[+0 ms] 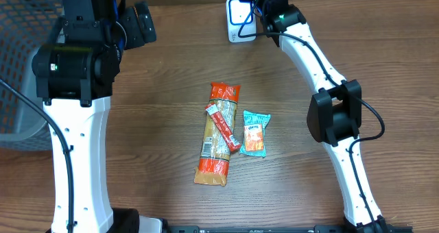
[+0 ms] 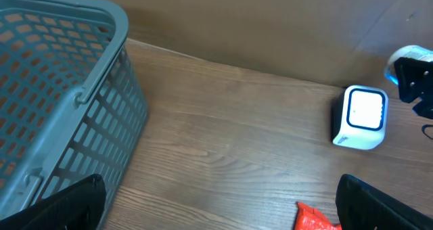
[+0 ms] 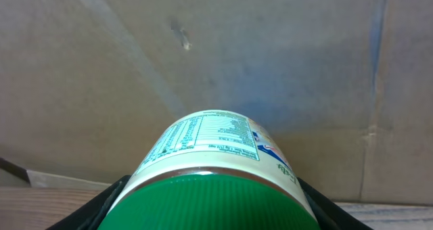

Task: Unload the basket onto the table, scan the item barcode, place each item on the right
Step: 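Carry the jar to the white scanner, label facing it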

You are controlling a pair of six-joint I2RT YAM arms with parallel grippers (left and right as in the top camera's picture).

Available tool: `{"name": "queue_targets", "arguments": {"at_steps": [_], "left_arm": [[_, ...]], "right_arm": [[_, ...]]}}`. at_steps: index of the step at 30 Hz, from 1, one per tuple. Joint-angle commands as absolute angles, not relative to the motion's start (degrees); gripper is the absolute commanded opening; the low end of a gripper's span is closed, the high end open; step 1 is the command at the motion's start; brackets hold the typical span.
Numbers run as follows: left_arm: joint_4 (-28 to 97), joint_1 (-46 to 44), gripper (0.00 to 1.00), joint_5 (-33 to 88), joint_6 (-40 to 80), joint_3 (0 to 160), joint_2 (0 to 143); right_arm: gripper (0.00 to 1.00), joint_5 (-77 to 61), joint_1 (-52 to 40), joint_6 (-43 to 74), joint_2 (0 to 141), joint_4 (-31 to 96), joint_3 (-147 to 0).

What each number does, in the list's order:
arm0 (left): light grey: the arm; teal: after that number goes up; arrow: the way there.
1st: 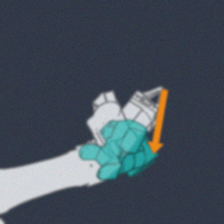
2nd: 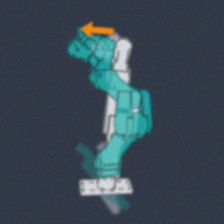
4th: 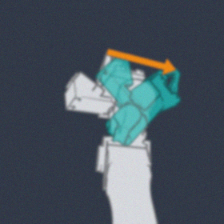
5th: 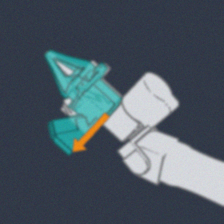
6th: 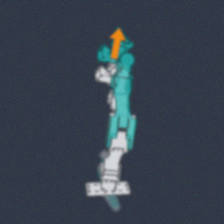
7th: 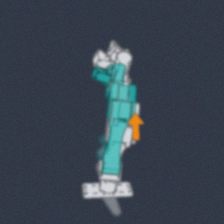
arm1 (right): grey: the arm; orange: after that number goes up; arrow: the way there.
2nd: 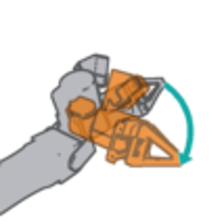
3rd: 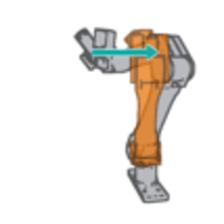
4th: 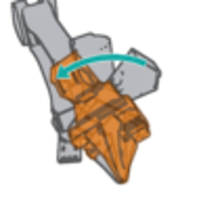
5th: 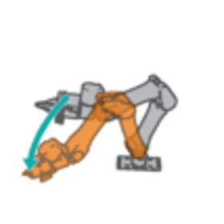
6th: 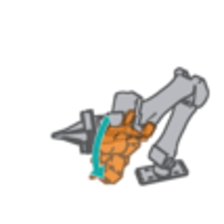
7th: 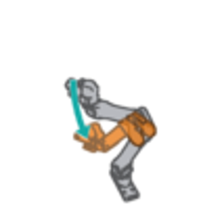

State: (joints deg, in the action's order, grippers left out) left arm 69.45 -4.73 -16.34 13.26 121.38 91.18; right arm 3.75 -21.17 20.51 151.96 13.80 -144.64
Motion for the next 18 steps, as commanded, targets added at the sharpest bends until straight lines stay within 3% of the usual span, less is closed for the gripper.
{"name": "queue_targets", "arguments": {"at_steps": [1,18], "left_arm": [[69.43,-4.51,1.00,-16.93,12.19,121.93,91.00],[69.43,-4.51,1.00,-16.93,12.19,121.93,91.00]], "right_arm": [[0.04,6.55,-22.33,21.43,154.26,12.91,-145.53],[0.04,7.51,-22.55,20.80,154.32,17.26,-145.53]]}}
